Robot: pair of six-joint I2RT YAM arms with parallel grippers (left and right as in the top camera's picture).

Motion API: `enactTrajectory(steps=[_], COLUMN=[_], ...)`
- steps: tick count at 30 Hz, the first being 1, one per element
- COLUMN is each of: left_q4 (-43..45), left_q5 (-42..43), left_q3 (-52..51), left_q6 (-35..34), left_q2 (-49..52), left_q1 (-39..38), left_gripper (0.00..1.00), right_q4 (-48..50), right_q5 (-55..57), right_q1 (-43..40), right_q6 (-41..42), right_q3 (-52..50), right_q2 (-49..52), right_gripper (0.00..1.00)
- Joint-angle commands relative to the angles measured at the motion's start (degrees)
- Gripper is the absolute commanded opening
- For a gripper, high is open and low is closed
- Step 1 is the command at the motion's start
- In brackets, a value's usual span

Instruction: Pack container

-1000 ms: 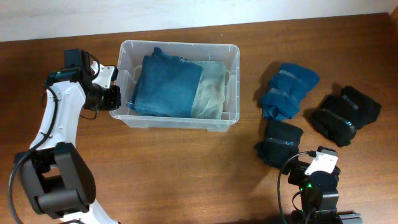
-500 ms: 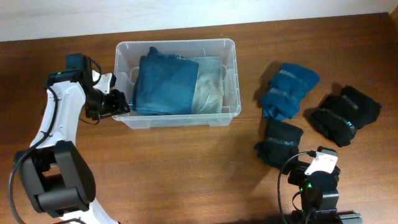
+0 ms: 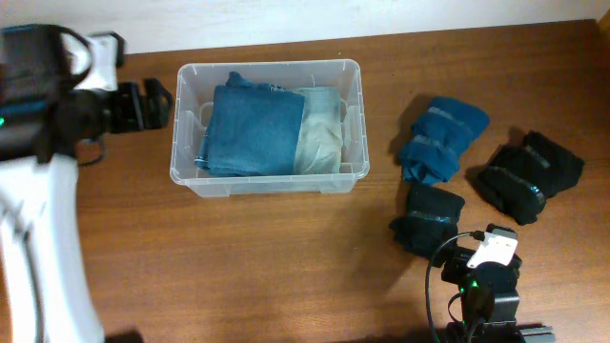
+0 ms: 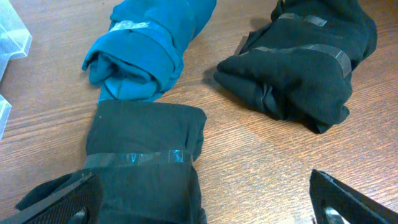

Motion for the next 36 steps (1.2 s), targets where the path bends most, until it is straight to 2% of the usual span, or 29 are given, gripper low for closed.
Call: enactTrajectory(steps=[1,3,5,9,11,16,21,26,27,31,36], left_q4=[0.92,1.11,0.59,-0.57,-1.42,-1.95,-1.99,-1.99,-1.99,-1.99,-2.01], left_q5=[-2.23,-4.2,-5.9,-8.5,-8.48,-8.48,-8.46,-8.46,-8.46,-8.46,-8.46], left_q3=[2.1,2.1,2.1,2.1,2.1,2.1,2.08,2.05,2.05,2.05,2.05], left_q6=[0.04,0.04,0.04,0.07,0.07,0.07,0.04,0.07,0.07,0.07,0.04], left_q2=[-6.97,-10.75,-13.25,-16.83,-17.88,-19.19,-19.15,-19.15,-19.17,-19.15,-19.15], left_q1=[0.24,0.24,0.24,0.24,0.24,0.24,0.24,0.24,0.24,0.24,0.24], left_gripper=[0.99,0.99,0.99,0.99,0.99,1.0,0.99,0.99,1.0,0.99,0.99], right_q4=[2.49,7.65,7.65,12.74,13.84,12.13,0.76,-8.55,-9.94,-10.34,-10.32], right_q5=[-0.35,-9.99,-21.51,-33.66,-36.3,-34.51,-29.44,-29.46,-29.88,-29.27,-31.65], right_q1=[-0.44,-0.44,-0.44,-0.44,-0.44,-0.44,-0.44,-0.44,-0.44,-2.08,-11.43], right_q6=[0.72,6.67,11.13,15.26,15.26,12.61,9.79,6.32,4.79,1.92,3.65], right_q3=[-0.48,-0.48,-0.5,-0.35,0.55,8.94,24.22,41.86,48.28,57.96,64.98], right_q2=[-0.61,-0.61,-0.61,-0.59,-0.24,4.79,21.44,42.05,49.07,61.13,76.22], right_gripper=[0.98,0.99,0.98,0.98,0.98,0.98,0.98,0.98,0.98,0.98,0.98])
